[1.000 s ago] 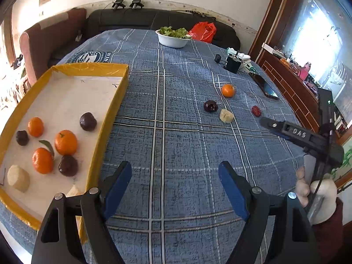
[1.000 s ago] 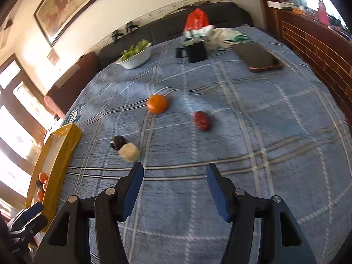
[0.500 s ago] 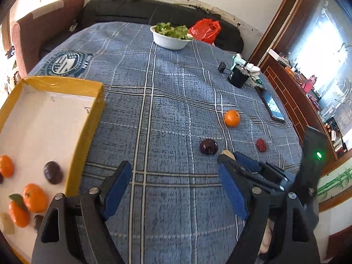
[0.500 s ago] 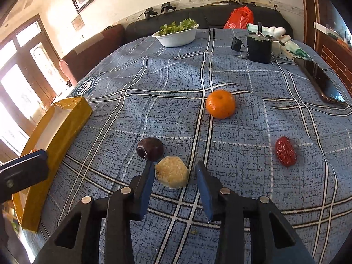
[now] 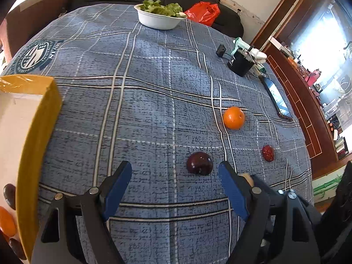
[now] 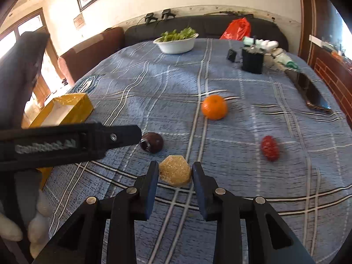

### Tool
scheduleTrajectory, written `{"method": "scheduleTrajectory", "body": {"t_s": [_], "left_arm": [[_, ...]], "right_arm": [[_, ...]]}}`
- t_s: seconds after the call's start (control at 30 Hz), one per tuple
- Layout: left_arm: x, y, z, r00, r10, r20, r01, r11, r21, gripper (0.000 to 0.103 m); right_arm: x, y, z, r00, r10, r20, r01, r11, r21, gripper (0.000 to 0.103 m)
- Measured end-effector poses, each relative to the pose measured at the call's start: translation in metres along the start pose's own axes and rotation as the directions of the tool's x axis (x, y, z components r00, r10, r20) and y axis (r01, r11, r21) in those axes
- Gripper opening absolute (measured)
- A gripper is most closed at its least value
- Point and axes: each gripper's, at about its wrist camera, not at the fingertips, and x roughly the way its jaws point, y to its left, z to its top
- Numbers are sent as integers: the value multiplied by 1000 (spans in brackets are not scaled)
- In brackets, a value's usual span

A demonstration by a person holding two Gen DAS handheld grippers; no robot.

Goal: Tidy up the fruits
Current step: 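Grasp the dark plum with the left tool while the right tool grasps the beige piece, then carry the plum and beige piece into the yellow tray and open both tools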

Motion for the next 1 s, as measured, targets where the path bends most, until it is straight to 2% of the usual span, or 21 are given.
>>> {"method": "scheduleTrajectory", "body": {"t_s": [0.23, 0.27, 0.3, 0.33, 0.37, 0.4, 0.57, 0.8, 0.9, 1.0], "left_arm": [[21, -16, 2, 999, 31, 9, -32, 997, 67, 78], [23, -20, 1, 999, 47, 18, -49, 995, 89, 73], [24, -26, -1, 997, 74, 33, -77, 990, 121, 59], [25, -31, -4, 994, 96, 44, -102, 983, 152, 50], [25, -33, -5, 993, 105, 50, -112, 980, 167, 34], [25, -36, -7, 992, 117, 55, -125, 976, 180, 28], [15, -34, -13, 991, 111, 73, -122, 979, 165, 28], [-50, 6, -21, 989, 66, 134, -76, 995, 70, 28], [-90, 38, -26, 980, 83, 181, -88, 996, 19, 28], [-130, 78, -30, 960, 145, 239, -141, 989, -38, 28]], "right_arm": [[5, -38, 4, 999, -4, -37, 10, 989, 145, 34], [5, -41, 5, 999, -6, -37, 11, 988, 154, 34], [4, -42, 5, 999, -9, -34, 14, 986, 164, 34], [4, -44, 5, 999, -9, -31, 15, 986, 169, 34], [4, -45, 5, 1000, -9, -29, 14, 985, 173, 34], [3, -45, 5, 1000, -9, -26, 13, 985, 173, 34], [3, -41, 6, 1000, -6, -11, 8, 987, 157, 34], [-3, -31, 4, 1000, 1, 31, -5, 992, 122, 34], [-7, -27, 3, 998, -2, 61, -5, 994, 112, 34], [-10, -22, 2, 997, -4, 82, -4, 995, 103, 34]]}}
